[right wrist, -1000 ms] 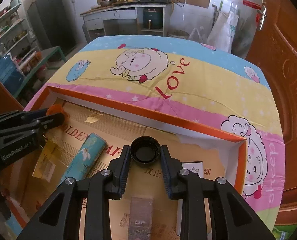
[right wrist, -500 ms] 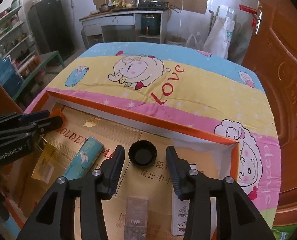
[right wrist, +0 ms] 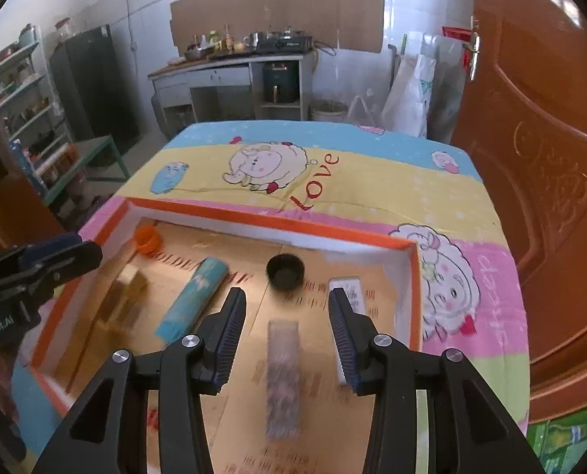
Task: Organize rigid objects
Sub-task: 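Withdraw both open tools from the box lid back over the cloth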
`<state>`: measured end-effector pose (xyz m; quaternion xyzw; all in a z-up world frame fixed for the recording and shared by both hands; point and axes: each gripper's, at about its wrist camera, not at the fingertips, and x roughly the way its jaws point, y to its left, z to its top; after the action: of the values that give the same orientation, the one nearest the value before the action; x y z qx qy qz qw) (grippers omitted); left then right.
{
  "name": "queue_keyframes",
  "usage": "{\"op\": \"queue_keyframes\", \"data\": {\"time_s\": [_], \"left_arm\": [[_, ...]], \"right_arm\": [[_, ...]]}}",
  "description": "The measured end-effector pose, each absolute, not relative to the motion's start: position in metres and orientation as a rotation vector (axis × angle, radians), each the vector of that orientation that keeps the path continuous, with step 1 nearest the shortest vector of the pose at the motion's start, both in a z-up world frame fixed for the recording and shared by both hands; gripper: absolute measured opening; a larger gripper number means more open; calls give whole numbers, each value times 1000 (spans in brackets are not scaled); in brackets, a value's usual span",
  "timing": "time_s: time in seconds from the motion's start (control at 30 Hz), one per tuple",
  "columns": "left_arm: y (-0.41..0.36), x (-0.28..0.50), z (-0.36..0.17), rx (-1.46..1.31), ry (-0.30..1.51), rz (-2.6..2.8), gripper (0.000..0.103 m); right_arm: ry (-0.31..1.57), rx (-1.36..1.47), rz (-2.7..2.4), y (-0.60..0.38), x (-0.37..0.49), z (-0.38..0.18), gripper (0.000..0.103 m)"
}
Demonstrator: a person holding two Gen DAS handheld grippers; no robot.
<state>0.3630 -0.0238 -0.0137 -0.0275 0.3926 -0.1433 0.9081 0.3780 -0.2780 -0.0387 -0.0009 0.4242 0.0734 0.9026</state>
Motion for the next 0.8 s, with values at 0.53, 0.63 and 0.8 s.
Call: {"op": "queue_keyframes", "data": {"time_s": [0.53,0.63,0.8], "left_arm": [[-1,187,3,-11,631,-273,40],[2,163,-5,-9,626,-276,40],[7,132,-15,-16,623,-280,40]], "right_arm": [[746,41,158,-255,197,-9,45],[726,43,152,-251,165,-12,45],[710,46,162,-243,122,-20,45]]}}
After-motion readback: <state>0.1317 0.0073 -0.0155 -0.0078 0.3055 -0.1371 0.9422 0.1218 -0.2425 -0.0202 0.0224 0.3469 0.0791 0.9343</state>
